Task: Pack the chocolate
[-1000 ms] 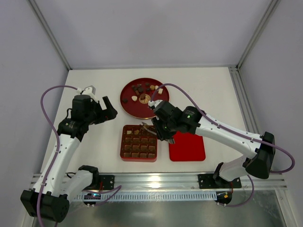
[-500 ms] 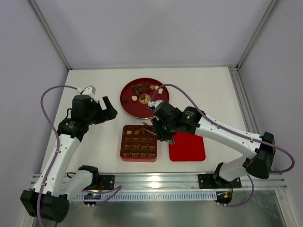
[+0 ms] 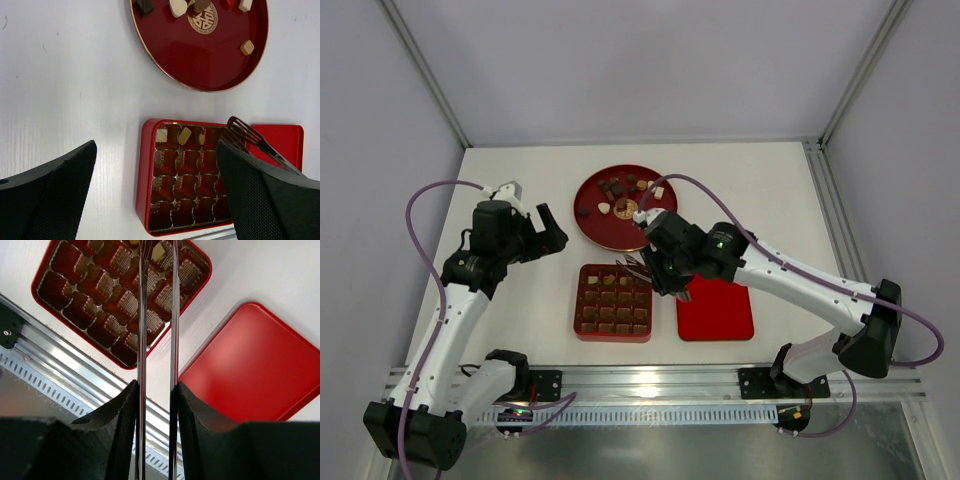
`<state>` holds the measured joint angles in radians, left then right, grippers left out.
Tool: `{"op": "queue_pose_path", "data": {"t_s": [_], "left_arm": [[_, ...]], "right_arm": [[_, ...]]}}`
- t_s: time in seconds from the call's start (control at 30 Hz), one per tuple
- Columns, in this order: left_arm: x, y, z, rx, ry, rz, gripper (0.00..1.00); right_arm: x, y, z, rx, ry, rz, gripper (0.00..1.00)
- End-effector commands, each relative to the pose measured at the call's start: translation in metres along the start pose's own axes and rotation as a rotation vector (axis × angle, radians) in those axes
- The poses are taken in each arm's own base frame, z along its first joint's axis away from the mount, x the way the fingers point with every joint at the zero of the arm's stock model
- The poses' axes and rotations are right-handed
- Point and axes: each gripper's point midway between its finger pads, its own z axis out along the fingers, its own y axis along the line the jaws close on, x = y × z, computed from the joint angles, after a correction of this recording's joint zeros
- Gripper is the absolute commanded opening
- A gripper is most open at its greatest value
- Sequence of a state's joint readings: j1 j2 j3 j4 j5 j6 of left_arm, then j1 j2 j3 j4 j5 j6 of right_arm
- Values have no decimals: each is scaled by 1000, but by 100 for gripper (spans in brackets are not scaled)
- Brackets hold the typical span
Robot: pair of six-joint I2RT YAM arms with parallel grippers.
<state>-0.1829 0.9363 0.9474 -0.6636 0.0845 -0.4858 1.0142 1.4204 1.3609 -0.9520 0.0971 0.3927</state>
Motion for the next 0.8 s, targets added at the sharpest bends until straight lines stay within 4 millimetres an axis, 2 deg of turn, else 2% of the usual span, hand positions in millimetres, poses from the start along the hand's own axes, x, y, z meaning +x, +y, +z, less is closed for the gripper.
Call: {"op": "queue_pose_path", "data": {"t_s": [0.0,0.07,0.17,0.2,0.3,0.33,0.4,0.43,0.47,0.53,0.6,0.63,0.67,0.77], "left_arm": [[-2,-2,0,15,-5,16,100],[-1,-3,-1,17,-5,17,100],[-1,-3,0,18,-3,17,100],[-2,-3,0,17,-5,17,100],[-1,-3,0,20,-1,18,100],[-1,-4,0,21,1,18,100],[-2,-3,0,17,-1,17,100],[-2,-3,0,16,-2,15,100],[-2,-3,0,17,-1,17,100],[-1,-3,1,15,1,16,100],[-1,-2,1,14,-1,17,100],[-1,-2,1,12,-2,15,100],[-1,-2,1,13,0,17,100],[-1,-1,1,11,1,17,100]], "right_arm": [[-38,-5,-21,3,-113,-21,38],[-55,-12,-24,-3,-141,-2,38],[-82,-29,-18,-1,-165,19,38],[-90,-32,-7,-1,-161,15,38],[-120,-45,0,-1,-194,35,41],[-134,-48,9,6,-197,27,41],[-146,-58,20,26,-190,31,42],[-158,-59,32,30,-184,27,42],[-161,-64,38,40,-172,31,42],[-175,-59,54,9,-160,28,43],[-180,-60,65,11,-145,25,43],[-189,-59,64,11,-163,25,43],[-186,-60,79,17,-132,22,43],[-191,-62,91,17,-123,31,43]]}}
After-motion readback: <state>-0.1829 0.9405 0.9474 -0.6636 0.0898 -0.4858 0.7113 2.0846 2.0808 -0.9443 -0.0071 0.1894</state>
